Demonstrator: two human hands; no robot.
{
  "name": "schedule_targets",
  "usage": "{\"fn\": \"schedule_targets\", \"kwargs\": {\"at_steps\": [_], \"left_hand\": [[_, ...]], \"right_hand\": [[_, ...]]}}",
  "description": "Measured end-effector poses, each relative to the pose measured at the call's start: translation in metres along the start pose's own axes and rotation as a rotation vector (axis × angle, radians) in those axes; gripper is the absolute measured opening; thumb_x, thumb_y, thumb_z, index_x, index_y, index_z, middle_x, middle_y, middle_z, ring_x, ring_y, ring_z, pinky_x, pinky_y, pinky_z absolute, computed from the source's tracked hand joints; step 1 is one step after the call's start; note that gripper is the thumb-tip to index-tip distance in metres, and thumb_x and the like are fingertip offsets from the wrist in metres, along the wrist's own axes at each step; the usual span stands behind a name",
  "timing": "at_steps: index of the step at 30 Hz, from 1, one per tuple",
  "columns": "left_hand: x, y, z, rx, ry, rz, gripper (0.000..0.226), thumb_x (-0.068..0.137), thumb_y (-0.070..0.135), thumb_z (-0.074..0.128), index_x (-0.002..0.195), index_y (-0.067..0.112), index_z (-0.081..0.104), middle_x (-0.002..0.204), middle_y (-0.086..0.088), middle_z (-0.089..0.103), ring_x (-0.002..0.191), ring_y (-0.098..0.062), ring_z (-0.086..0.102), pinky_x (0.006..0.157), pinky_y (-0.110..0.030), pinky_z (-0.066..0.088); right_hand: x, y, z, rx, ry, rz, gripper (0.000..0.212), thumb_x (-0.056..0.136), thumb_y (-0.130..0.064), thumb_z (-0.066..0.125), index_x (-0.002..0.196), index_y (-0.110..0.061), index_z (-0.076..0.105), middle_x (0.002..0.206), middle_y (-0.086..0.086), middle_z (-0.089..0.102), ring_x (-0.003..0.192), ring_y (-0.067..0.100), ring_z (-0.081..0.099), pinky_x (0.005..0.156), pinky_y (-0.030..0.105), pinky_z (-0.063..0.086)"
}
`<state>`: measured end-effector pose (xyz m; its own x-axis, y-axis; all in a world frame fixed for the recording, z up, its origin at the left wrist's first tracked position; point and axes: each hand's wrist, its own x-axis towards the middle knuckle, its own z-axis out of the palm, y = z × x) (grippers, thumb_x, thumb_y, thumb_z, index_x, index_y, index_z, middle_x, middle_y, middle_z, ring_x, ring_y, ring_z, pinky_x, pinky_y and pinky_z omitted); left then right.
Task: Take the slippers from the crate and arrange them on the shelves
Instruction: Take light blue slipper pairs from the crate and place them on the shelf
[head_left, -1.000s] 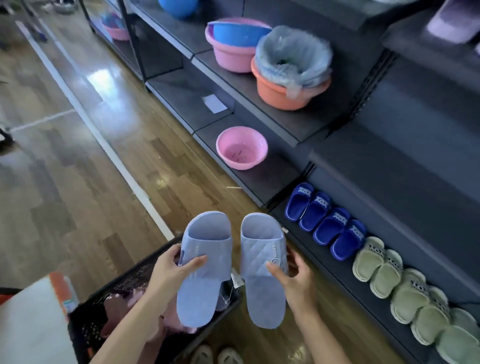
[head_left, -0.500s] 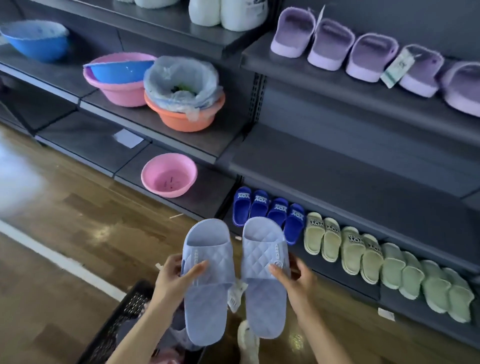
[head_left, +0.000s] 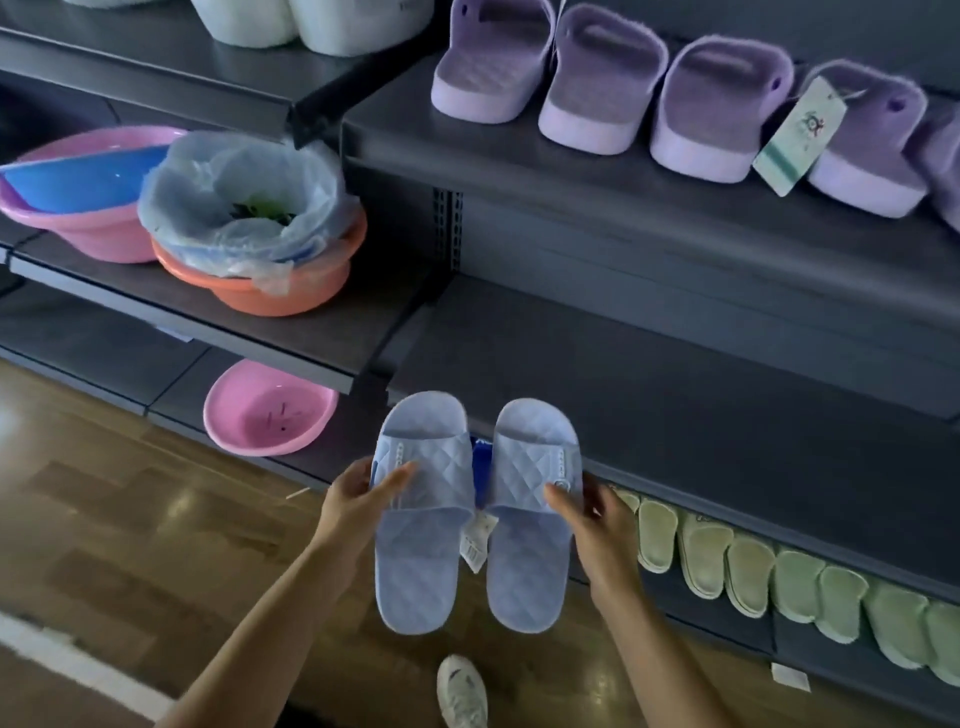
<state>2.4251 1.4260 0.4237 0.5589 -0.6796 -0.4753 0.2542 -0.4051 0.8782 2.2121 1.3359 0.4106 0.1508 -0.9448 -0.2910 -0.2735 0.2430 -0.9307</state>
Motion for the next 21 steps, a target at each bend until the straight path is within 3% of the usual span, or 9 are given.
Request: {"fn": "schedule_targets", "kwargs": {"at_steps": [3,6,11,16,18,20,21], "left_hand": [[0.051,0.021,0.026,0.009,0.007,-0.002,0.029,0.083,0.031,0.067,0.1,0.007,0.064,0.083,-0.005,0.067,0.067,-0.016,0.064,0.047,-0.018,0.047],[0.097,0.041,0.047,0.039,0.022,-0.018,0.017,0.081,0.029,0.069,0.082,0.012,0.066,0.072,-0.002,0.064,0.058,-0.01,0.061,0.041,-0.015,0.044],[0.164,0.066,0.067,0.017,0.069,-0.086,0.026,0.076,0.028,0.076,0.081,0.005,0.065,0.075,-0.008,0.061,0.064,-0.021,0.059,0.05,-0.024,0.045],[0.219,0.075,0.072,-0.006,0.149,-0.162,0.033,0.078,0.035,0.073,0.08,0.003,0.064,0.075,-0.011,0.056,0.064,-0.023,0.053,0.058,-0.03,0.043],[0.236,0.074,0.073,0.022,0.169,-0.139,0.032,0.081,0.036,0.069,0.087,0.005,0.065,0.085,-0.012,0.061,0.076,-0.025,0.058,0.072,-0.034,0.048],[0.246,0.072,0.073,0.06,0.166,-0.092,0.041,0.085,0.037,0.065,0.113,0.007,0.063,0.105,-0.011,0.064,0.096,-0.026,0.06,0.085,-0.033,0.047],[0.248,0.072,0.074,0.072,0.151,-0.063,0.044,0.087,0.034,0.063,0.121,0.008,0.059,0.111,-0.009,0.063,0.101,-0.025,0.059,0.085,-0.029,0.046]], "right_hand": [[0.051,-0.011,0.007,-0.006,0.023,-0.006,0.013,0.078,-0.019,0.074,0.088,-0.015,0.066,0.076,-0.007,0.066,0.063,0.0,0.062,0.048,0.008,0.043],[0.098,-0.017,0.016,-0.009,0.098,0.0,0.022,0.074,-0.025,0.078,0.087,-0.019,0.061,0.077,-0.01,0.063,0.07,0.005,0.06,0.056,0.018,0.047],[0.167,-0.024,0.044,-0.086,0.098,0.041,0.027,0.076,-0.027,0.074,0.097,-0.016,0.06,0.088,-0.002,0.064,0.081,0.017,0.062,0.075,0.034,0.051],[0.213,-0.025,0.067,-0.158,0.101,0.068,0.032,0.074,-0.035,0.073,0.097,-0.019,0.06,0.093,0.0,0.066,0.084,0.018,0.063,0.078,0.04,0.054],[0.223,-0.027,0.072,-0.175,0.087,0.083,0.026,0.076,-0.035,0.071,0.094,-0.021,0.058,0.088,-0.003,0.065,0.081,0.015,0.062,0.074,0.034,0.052],[0.23,-0.028,0.075,-0.179,0.104,0.083,0.021,0.079,-0.034,0.069,0.091,-0.019,0.061,0.082,-0.003,0.064,0.078,0.016,0.061,0.067,0.027,0.046],[0.233,-0.029,0.077,-0.176,0.128,0.071,0.022,0.08,-0.034,0.068,0.09,-0.015,0.063,0.08,-0.001,0.064,0.078,0.018,0.062,0.065,0.025,0.043]]}}
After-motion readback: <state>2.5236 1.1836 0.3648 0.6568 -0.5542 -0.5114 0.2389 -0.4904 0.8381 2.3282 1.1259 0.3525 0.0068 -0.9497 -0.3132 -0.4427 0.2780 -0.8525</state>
